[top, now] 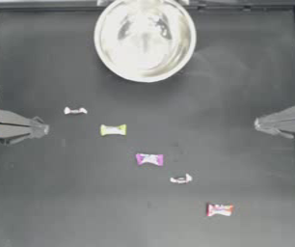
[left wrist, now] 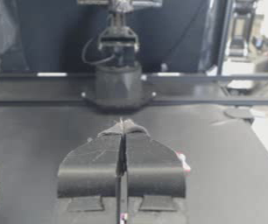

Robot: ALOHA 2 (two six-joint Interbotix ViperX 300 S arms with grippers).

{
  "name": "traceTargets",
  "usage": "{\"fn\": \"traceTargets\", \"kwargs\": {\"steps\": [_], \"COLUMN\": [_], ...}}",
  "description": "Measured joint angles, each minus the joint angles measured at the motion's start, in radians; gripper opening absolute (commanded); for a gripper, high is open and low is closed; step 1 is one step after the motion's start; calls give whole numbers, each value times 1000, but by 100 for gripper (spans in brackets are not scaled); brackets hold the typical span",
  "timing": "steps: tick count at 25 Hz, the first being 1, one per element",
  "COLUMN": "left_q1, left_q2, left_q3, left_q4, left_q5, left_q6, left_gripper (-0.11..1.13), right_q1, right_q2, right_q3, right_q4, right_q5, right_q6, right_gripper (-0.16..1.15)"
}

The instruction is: Put candies in bowl

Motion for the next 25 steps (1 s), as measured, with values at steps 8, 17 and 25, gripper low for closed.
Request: {"fn": "traceTargets", "kwargs": {"steps": [8, 17, 25], "left_q1": [2, 5, 35], "left_q2": [-52, -57, -44], "left_q3": [25, 12, -35], "left_q4": [5, 5, 5], "left_q5": [41, 123, 299], "left_q6": [35, 35, 29], "left_gripper": [9, 110, 100], "right_q1": [-2, -2, -2], "right_q2": [0, 29, 43], "right_q3": [0, 0, 0], "right_q4": [2, -54, -61], "right_q5": [-9, -9, -9], "right_q6": [-3, -9, -6], "right_gripper": [15, 106, 97]}}
